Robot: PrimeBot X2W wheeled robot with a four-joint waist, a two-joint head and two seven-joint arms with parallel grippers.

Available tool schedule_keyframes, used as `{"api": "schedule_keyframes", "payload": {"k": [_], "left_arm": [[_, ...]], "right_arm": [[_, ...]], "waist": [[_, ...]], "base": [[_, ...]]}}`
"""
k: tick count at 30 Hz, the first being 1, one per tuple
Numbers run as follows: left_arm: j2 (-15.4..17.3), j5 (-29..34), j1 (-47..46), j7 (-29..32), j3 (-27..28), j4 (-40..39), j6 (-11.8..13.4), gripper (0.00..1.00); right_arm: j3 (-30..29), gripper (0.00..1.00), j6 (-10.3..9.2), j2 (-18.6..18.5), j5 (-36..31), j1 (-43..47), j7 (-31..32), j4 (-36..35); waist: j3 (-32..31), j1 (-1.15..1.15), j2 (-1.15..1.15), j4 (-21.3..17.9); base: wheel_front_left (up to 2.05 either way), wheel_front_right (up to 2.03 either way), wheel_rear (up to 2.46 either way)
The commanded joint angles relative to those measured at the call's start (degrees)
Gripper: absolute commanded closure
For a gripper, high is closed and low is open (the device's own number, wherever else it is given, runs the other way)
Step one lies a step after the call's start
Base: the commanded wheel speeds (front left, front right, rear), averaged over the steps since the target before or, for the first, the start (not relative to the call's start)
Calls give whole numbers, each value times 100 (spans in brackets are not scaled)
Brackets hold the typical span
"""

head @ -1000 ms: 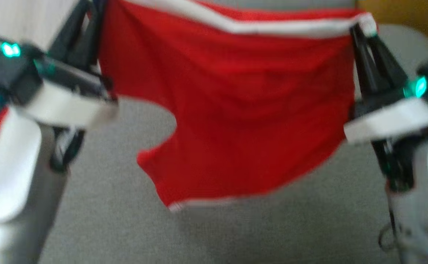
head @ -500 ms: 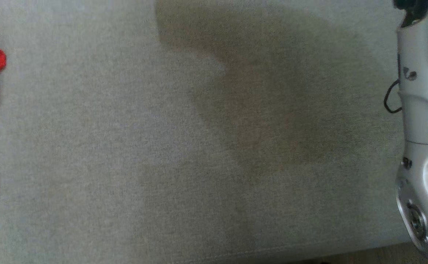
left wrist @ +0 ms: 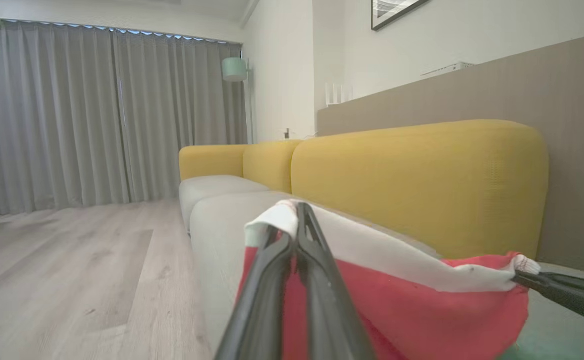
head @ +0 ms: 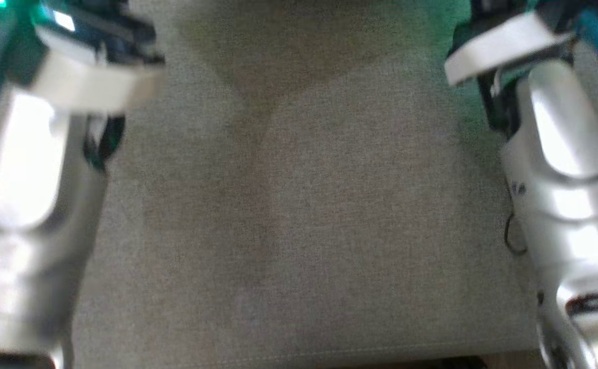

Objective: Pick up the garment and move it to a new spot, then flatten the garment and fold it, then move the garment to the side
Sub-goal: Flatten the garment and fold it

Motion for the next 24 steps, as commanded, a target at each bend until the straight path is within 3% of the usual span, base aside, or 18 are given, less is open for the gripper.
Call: {"api": "schedule_keyframes", "payload": {"k": [1,8,18,24], "left_arm": [[163,41,-2,-21,277,-342,-21,100],[-16,193,1656,-22,706,-1417,-28,100],[-57,520,4133,-22,764,-2648,-28,100],[47,559,5591,2,781,-3413,121,100]], "right_arm": [[83,100,21,127,83,132,-58,-294],[156,100,21,127,510,1625,-62,-1402],[125,100,21,128,614,4202,-46,-2762],[11,100,21,128,431,5545,443,-3777]], "waist": [[-103,-1,0,-15],[-664,-1,0,-94],[-2082,-1,0,-358],[-2486,-1,0,-516]], "base": [[0,0,0],[0,0,0],[0,0,0],[0,0,0]]}}
